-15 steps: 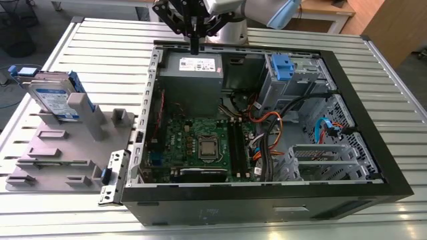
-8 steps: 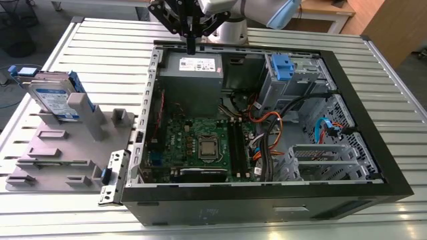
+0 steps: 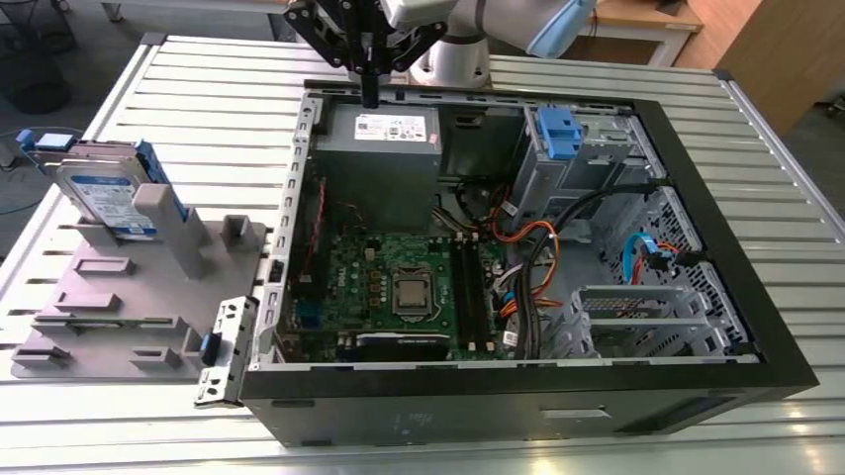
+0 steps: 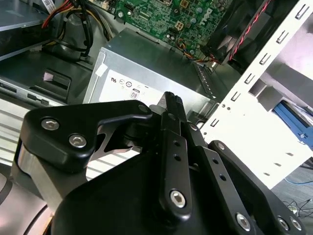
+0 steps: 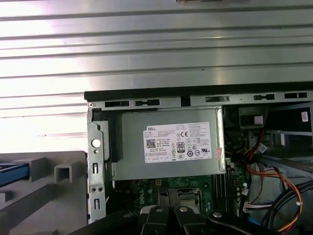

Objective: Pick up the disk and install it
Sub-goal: 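Reach for the disk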

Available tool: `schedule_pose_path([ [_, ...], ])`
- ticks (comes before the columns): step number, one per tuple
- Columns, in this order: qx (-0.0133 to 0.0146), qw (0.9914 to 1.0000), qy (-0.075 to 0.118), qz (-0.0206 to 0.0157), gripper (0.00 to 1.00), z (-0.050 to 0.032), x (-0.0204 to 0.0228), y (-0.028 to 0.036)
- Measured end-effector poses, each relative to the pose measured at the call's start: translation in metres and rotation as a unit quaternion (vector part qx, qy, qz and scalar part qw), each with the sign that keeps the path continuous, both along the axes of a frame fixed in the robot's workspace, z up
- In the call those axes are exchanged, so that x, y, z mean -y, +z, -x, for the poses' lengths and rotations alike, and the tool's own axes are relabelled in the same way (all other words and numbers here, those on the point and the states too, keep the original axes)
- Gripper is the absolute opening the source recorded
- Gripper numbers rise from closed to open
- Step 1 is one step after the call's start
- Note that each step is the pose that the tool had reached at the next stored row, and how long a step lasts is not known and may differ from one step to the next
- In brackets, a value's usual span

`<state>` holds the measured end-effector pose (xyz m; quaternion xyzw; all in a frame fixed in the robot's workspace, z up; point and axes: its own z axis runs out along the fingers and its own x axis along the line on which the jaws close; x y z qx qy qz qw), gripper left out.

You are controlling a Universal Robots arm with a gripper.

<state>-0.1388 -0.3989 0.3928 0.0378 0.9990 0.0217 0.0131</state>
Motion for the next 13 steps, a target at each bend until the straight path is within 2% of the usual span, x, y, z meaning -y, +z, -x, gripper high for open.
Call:
schedule_pose_path([
  [13,0.0000,1.00000,0.000,0.0000,0.11,0.0161,0.0000,-0.0009],
])
